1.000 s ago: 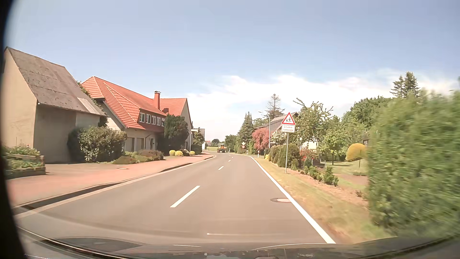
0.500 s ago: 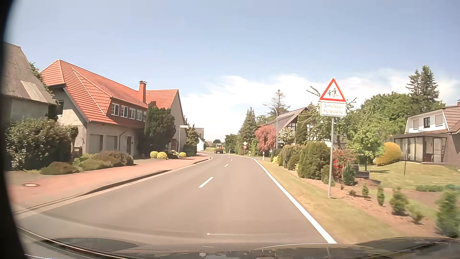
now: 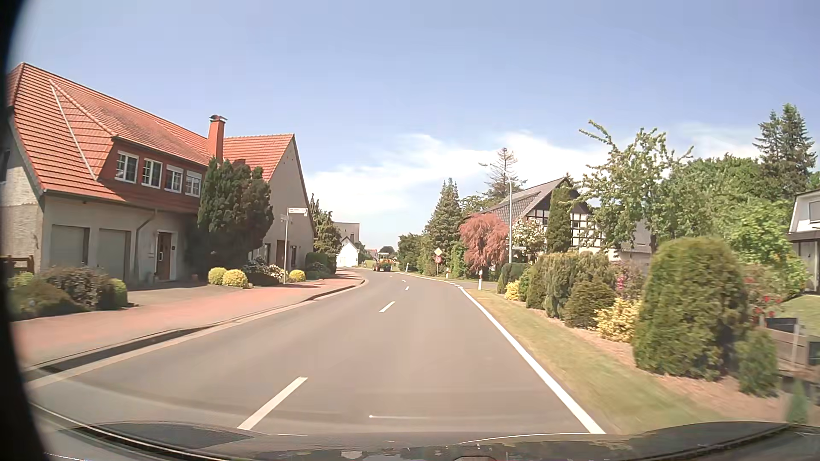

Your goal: Follow the waypoints while adhering to traffic rules and regulations

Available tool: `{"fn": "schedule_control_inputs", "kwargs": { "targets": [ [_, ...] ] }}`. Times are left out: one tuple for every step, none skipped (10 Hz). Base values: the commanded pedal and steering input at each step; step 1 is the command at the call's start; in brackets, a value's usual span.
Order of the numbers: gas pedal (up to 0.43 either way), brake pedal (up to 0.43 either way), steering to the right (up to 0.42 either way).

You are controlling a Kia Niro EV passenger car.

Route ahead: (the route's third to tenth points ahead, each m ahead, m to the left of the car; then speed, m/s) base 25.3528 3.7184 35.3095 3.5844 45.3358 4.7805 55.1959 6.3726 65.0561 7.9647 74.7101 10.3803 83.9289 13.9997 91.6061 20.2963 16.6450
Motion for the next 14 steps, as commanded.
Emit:
{"fn": "schedule_control_inputs", "kwargs": {
  "targets": [
    [0.0,0.0,0.0],
    [0.0,0.0,0.0],
    [0.0,0.0,0.0],
    [0.0,0.0,0.0],
    [0.0,0.0,0.0],
    [0.0,0.006,0.0],
    [0.0,0.006,-0.001],
    [0.0,0.006,-0.002],
    [0.0,0.006,-0.004],
    [0.0,0.006,-0.004],
    [0.0,0.006,-0.005],
    [0.0,0.006,-0.006],
    [0.0,0.012,-0.008],
    [0.0,0.018,-0.011]
  ]
}}
